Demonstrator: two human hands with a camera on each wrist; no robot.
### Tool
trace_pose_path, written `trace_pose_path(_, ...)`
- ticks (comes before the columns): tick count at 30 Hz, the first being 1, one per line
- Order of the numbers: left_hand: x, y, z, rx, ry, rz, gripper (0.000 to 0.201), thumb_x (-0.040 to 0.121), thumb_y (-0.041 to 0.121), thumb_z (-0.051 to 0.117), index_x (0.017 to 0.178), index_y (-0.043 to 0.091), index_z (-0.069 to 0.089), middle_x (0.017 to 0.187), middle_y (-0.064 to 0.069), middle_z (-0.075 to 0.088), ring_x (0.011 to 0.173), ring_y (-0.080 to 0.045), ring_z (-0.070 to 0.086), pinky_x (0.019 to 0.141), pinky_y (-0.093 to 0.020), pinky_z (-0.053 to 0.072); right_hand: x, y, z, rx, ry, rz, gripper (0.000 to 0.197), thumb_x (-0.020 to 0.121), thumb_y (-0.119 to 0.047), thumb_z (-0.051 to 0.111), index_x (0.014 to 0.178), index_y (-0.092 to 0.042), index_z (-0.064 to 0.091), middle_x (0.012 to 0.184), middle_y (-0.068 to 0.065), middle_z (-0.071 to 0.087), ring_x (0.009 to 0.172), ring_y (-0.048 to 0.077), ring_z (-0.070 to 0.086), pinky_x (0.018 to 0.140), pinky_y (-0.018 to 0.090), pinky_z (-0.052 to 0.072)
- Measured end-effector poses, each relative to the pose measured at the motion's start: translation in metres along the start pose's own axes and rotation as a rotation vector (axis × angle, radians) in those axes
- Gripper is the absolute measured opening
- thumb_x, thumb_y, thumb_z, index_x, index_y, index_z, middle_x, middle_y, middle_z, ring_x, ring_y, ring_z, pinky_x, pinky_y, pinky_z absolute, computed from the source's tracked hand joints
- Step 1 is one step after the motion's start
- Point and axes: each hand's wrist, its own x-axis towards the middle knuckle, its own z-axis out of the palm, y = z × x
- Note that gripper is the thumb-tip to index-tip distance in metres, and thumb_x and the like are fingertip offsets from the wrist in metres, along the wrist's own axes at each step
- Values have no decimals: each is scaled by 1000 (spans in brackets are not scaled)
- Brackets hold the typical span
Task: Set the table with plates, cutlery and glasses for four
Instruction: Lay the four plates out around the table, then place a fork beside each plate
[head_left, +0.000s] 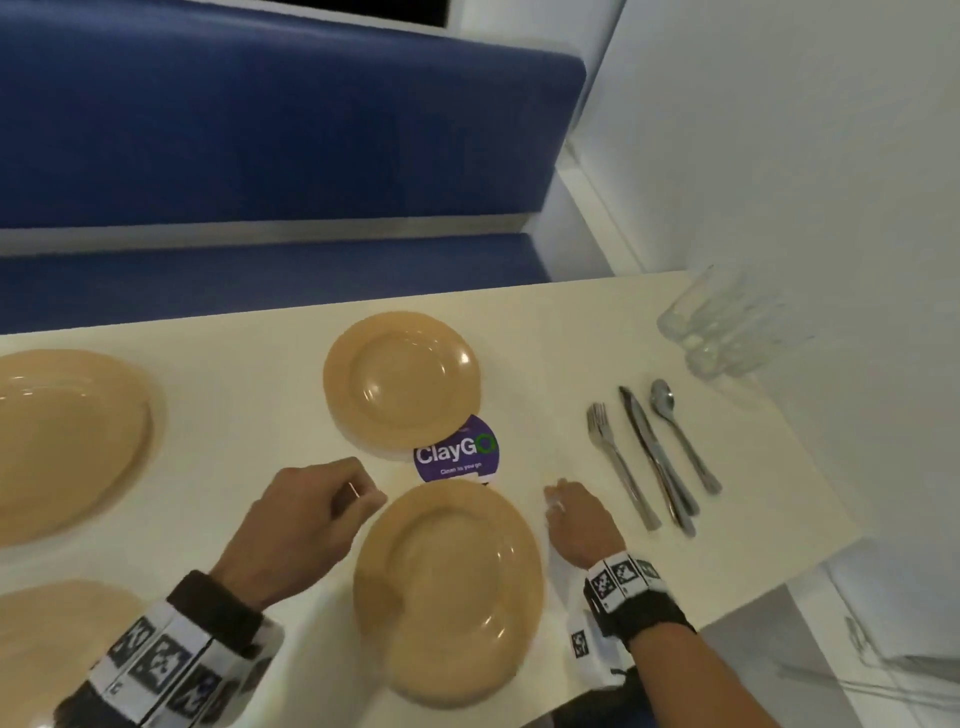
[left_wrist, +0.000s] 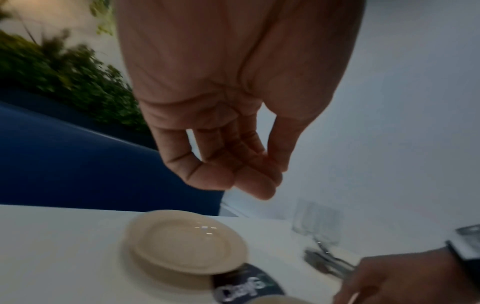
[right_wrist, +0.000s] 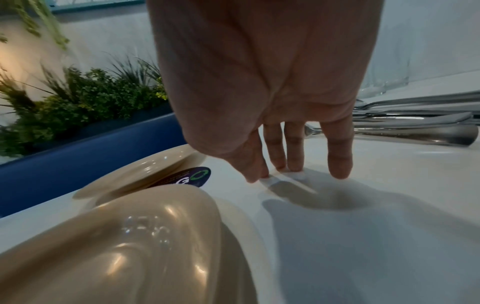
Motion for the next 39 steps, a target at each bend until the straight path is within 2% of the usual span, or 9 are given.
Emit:
trace_pose_path(4, 7, 61, 56, -53, -149, 75, 27, 91, 48, 64, 71, 32, 55, 65, 11, 61, 62, -7, 56, 58, -15, 41, -9, 28, 4, 101, 107, -52, 20, 97, -22, 53, 99, -14, 71, 102, 2, 68, 95, 17, 61, 91, 27, 47)
trace_pose_path(9, 40, 120, 128, 5, -257, 16, 18, 94, 52, 57, 86, 36, 61, 79, 19, 61, 74, -3, 57, 65, -14, 40, -2, 99, -41, 343, 339, 69, 14, 91, -21, 63, 77, -19, 64, 69, -10, 62, 65, 3, 55, 59, 9, 34)
trace_pose_path(14, 96, 154, 209, -99, -337, -169, 24, 94, 45, 60, 89, 24, 69, 87, 9, 71, 79, -8, 66, 77, -28, 54, 48, 151, -58, 336, 278, 90, 19, 94, -28, 57, 77, -20, 58, 73, -7, 60, 69, 11, 59, 66, 30, 52)
trace_pose_path(17, 127, 162, 253, -196, -313, -339, 21, 95, 34, 60, 98, 17, 71, 98, 1, 74, 89, -16, 68, 84, -32, 54, 72, 149, -55, 304, 146, 35, 28, 93, -41, 59, 80, -16, 55, 73, -5, 56, 65, 11, 53, 60, 29, 48)
trace_pose_path(22, 154, 166, 292, -554, -162, -621, 20, 90, 10, 54, 76, 12, 68, 80, -9, 72, 72, -23, 65, 67, -32, 52, 87, 140, -45, 251, -1, -21, 24, 93, -37, 63, 88, -13, 62, 83, 1, 65, 72, 14, 61, 63, 25, 51)
trace_pose_path(27, 161, 160, 321, -632, -100, -644, 18, 68, 33, 60, 66, 19, 69, 75, -6, 73, 74, -30, 68, 78, -43, 58, 77, 139, -43, 263, -50, -63, 11, 98, -24, 56, 90, -17, 56, 86, -2, 61, 67, 6, 56, 58, 18, 47)
trace_pose_path(32, 152, 202, 306, -744, 20, -620, 20, 86, 38, 68, 85, 19, 76, 84, -3, 77, 82, -25, 74, 79, -44, 63, 57, 134, -64, 390, -14, -195, 5, 99, -20, 55, 97, -18, 59, 85, -4, 64, 65, 0, 57, 51, 12, 44)
trace_pose_path(36, 142, 220, 277, -1058, 177, -579, 25, 96, 23, 63, 86, 2, 70, 78, -11, 70, 72, -20, 67, 66, -37, 60, 48, 120, -92, 496, 30, -308, 18, 94, -19, 64, 76, -19, 60, 67, -2, 63, 56, 7, 61, 52, 17, 50)
trace_pose_path(39, 126, 215, 246, -1126, 212, -521, 26, 99, 22, 59, 91, 0, 68, 81, -12, 70, 74, -21, 68, 69, -38, 59, 39, 99, -112, 620, -57, -352, 17, 90, -23, 69, 77, -13, 64, 60, 6, 68, 48, 9, 63, 49, 16, 49)
